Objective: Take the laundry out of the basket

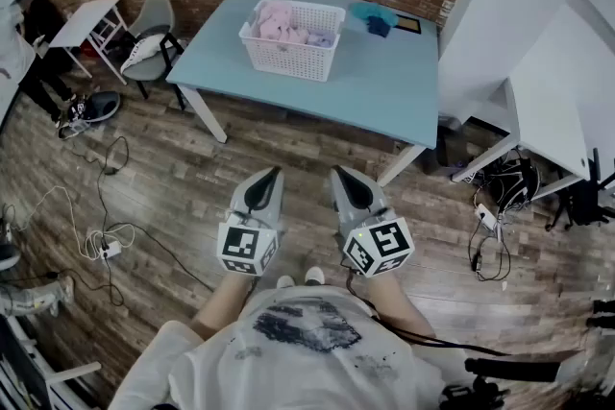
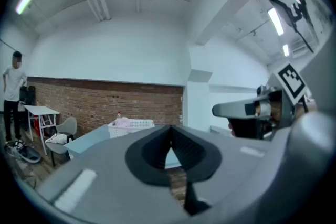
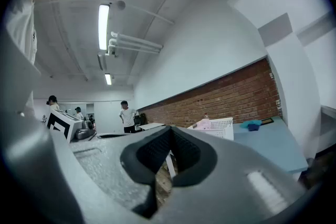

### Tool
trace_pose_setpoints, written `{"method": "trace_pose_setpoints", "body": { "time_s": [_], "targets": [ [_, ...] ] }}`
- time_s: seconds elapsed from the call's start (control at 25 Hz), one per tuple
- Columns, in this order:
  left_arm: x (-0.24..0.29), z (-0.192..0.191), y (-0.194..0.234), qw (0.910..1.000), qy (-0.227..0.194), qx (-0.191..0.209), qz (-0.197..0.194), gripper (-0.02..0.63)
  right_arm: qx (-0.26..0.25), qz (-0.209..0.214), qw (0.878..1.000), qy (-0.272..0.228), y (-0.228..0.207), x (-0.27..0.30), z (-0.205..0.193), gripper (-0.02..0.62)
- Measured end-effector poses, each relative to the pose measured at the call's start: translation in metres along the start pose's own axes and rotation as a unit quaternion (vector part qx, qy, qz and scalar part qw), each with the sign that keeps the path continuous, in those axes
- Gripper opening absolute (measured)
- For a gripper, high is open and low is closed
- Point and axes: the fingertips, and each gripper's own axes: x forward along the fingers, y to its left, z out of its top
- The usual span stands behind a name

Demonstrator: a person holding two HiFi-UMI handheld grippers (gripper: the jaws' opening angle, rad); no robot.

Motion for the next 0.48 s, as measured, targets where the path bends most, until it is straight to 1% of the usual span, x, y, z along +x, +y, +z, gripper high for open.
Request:
{"method": "trace_pose_setpoints", "body": {
  "time_s": [0.28, 0.48],
  "targets": [
    [-0.028, 0.009, 0.007, 1.0000, -0.006, 0.004, 0.000, -0.011, -0.008, -0.008, 1.000, -0.004, 0.029, -0.010, 0.002, -0.002],
    [-0.031, 0.011, 0.009, 1.0000, -0.007, 0.002, 0.001, -0.011, -0.004, -0.009, 1.000, 0.000, 0.033, -0.010, -0.003, -0.002]
  ]
}}
